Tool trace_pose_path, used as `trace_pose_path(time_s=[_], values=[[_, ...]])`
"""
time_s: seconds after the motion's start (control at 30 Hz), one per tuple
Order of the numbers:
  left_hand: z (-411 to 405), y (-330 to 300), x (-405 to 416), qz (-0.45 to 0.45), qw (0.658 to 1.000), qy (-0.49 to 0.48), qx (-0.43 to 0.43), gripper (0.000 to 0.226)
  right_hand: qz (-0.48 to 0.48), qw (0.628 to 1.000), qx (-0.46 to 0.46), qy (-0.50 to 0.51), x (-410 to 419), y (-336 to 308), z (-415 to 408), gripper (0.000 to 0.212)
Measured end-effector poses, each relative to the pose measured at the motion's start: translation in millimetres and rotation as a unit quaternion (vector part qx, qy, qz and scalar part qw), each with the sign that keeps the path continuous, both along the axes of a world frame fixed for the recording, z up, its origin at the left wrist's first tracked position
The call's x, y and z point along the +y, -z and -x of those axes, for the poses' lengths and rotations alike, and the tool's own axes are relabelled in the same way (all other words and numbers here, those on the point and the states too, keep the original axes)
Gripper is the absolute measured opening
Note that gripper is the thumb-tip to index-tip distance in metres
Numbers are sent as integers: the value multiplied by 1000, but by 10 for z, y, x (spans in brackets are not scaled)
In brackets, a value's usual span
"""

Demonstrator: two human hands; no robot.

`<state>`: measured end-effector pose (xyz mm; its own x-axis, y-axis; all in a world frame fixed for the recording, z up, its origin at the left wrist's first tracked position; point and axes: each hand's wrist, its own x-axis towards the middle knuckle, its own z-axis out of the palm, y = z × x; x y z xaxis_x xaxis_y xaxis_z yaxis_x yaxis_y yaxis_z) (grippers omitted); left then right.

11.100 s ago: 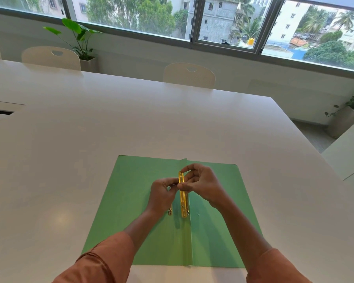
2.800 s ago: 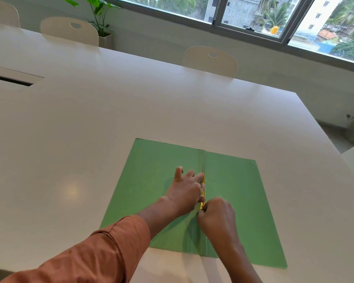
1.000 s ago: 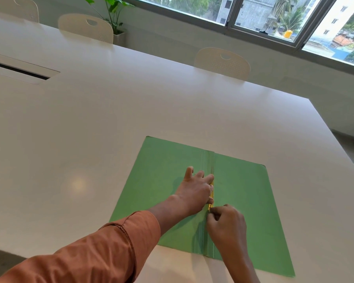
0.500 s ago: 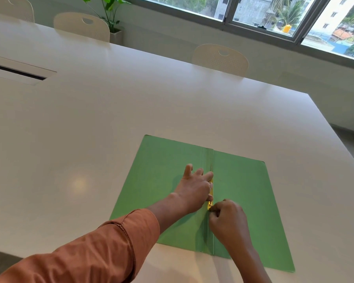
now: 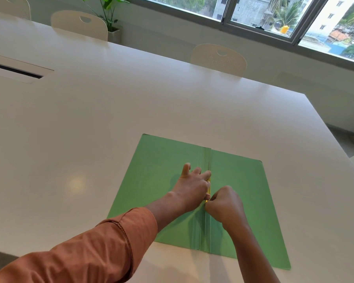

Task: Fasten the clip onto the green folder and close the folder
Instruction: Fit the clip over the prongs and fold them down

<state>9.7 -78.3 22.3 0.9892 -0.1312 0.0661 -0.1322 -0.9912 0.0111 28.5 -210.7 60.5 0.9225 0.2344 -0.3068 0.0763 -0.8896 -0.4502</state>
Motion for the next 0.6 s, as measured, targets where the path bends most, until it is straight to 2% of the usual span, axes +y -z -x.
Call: trace_pose_path(time_s=[0.07, 0.17, 0.23, 0.37, 0.47, 0.6], values=[[-1, -6, -2, -4, 1000, 0, 2, 36, -17, 999, 26, 30, 14, 17, -36, 17], [1, -11, -14, -6, 1000, -1, 1, 37, -37, 998, 24, 41, 30, 33, -3, 18], [3, -12, -20, -4, 1000, -1, 0, 37, -18, 1000, -12, 17, 28, 56, 65, 18], [8, -4, -9, -2, 1000, 1, -2, 35, 18, 994, -103, -34, 5, 150, 279, 35], [4, 6, -15, -3, 1000, 1, -5, 37, 30, 984, -160, -77, -22, 290, 523, 20], [-8, 14, -6, -6, 1000, 1, -9, 36, -11, 981, -179, -74, -105, 381, 609, 16]])
